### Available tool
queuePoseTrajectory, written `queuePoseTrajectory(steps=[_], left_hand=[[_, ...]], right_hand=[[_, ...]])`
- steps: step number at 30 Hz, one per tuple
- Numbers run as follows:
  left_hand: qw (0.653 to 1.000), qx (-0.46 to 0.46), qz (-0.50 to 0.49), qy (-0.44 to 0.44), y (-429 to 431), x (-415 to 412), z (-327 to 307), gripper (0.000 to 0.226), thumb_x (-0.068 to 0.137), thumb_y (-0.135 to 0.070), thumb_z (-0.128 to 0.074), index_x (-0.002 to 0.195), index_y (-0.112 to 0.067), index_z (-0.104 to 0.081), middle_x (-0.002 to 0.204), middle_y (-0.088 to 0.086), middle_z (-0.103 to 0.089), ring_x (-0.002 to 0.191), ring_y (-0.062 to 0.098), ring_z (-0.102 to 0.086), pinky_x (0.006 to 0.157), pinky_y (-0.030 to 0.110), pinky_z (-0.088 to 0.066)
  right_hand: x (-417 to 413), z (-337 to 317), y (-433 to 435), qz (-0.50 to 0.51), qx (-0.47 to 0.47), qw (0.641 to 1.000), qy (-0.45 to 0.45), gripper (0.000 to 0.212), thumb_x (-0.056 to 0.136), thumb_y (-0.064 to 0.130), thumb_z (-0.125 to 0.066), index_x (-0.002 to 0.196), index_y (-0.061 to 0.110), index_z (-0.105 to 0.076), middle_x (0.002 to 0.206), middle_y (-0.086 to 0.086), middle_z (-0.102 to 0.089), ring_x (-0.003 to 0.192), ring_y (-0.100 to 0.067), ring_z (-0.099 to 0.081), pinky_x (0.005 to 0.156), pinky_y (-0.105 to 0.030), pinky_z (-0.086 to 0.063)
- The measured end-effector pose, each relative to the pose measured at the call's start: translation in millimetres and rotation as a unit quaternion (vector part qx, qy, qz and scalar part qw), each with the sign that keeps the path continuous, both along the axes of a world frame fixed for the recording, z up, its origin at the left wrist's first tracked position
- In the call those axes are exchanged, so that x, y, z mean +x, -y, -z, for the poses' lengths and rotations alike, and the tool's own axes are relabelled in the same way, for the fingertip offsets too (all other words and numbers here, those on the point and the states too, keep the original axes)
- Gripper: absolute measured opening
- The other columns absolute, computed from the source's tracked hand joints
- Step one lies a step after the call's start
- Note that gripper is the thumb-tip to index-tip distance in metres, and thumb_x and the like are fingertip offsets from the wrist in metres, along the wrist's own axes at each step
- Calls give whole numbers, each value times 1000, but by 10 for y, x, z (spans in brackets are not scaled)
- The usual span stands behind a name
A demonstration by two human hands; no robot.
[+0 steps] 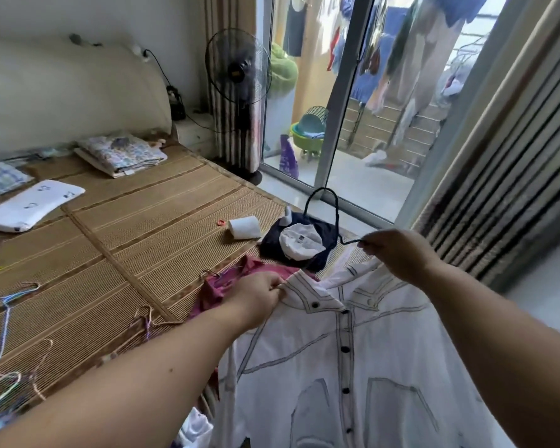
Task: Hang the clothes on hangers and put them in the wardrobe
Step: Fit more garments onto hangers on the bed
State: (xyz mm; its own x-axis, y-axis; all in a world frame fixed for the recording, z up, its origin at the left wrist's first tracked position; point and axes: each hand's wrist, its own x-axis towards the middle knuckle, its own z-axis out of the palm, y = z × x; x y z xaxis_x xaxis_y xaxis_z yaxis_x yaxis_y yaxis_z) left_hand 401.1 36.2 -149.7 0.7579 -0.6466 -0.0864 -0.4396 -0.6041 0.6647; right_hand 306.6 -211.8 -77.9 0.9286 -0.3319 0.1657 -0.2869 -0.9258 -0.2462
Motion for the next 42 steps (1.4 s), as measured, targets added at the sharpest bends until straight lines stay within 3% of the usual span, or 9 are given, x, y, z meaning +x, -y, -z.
queuePoseTrajectory(steps=[5, 11, 18, 24, 28, 33, 36, 39, 42], left_hand=[[996, 36, -31, -71, 202, 735, 513, 13, 93, -28, -52, 93, -25, -65, 92, -4, -67, 80, 12, -55, 61, 23, -36], [978, 26, -127, -163, 235, 1321, 1139, 9, 91, -24, -59, 92, -21, -67, 81, -8, -60, 78, 8, -53, 47, 6, -30], [951, 27, -247, -186, 217, 2013, 1673, 14, 92, -27, -58, 95, -19, -70, 86, -5, -67, 81, 10, -57, 58, 18, -36], [907, 89, -350, -215, 227, 2552, 2400, 12, 90, -26, -57, 91, -27, -68, 87, -2, -69, 83, 18, -62, 68, 27, -44], [882, 136, -387, -233, 235, 2797, 2888, 14, 89, -29, -53, 75, -28, -56, 76, -4, -63, 79, 21, -61, 59, 27, -35], [864, 199, -404, -226, 257, 3031, 3343, 14, 88, -32, -51, 83, -20, -56, 92, 3, -68, 92, 28, -62, 63, 29, -37], [863, 207, -407, -214, 294, 3080, 3505, 16, 86, -35, -55, 100, -27, -58, 107, 3, -64, 103, 27, -60, 75, 31, -46], [869, 211, -399, -205, 386, 3092, 3451, 61, 86, -41, -58, 142, -37, -32, 149, 4, -35, 131, 25, -42, 103, 39, -40], [891, 181, -380, -168, 443, 3045, 3147, 75, 88, -38, -59, 148, -39, -14, 159, -2, -6, 143, 24, -20, 114, 43, -27]], right_hand=[[940, 562, 207, -20, 21, 998, -57, 19, 89, 32, -62, 102, 24, -73, 99, -2, -74, 90, -23, -68, 70, -29, -49], [1935, 1252, 259, -52, 59, 987, -137, 24, 92, 32, -58, 113, 30, -68, 106, 2, -71, 95, -19, -65, 69, -22, -40], [3183, 1937, 207, -129, 20, 975, -178, 19, 94, 28, -53, 103, 26, -70, 87, -1, -69, 72, -18, -58, 61, -28, -42], [4172, 2900, 113, -210, 28, 949, -232, 21, 93, 24, -49, 102, 22, -68, 81, -5, -60, 83, -26, -61, 58, -29, -36], [4516, 3510, 54, -203, 94, 941, -256, 22, 91, 32, -53, 106, 28, -69, 101, -2, -67, 96, -22, -62, 50, -15, -31], [4843, 4123, 30, -255, 96, 910, -314, 31, 92, 33, -53, 122, 34, -60, 118, 1, -64, 102, -18, -60, 67, -20, -36], [4880, 4332, -13, -272, 106, 875, -387, 71, 86, 34, -61, 147, 35, -25, 132, -6, -55, 113, -24, -56, 79, -20, -41], [4752, 4332, -81, -276, 89, 871, -397, 91, 80, 41, -64, 148, 39, -5, 151, 1, -31, 134, -23, -34, 107, -46, -33], [4583, 4085, -144, -285, 61, 883, -368, 86, 82, 44, -62, 147, 45, -5, 156, 10, -14, 142, -20, -18, 109, -57, -20]])
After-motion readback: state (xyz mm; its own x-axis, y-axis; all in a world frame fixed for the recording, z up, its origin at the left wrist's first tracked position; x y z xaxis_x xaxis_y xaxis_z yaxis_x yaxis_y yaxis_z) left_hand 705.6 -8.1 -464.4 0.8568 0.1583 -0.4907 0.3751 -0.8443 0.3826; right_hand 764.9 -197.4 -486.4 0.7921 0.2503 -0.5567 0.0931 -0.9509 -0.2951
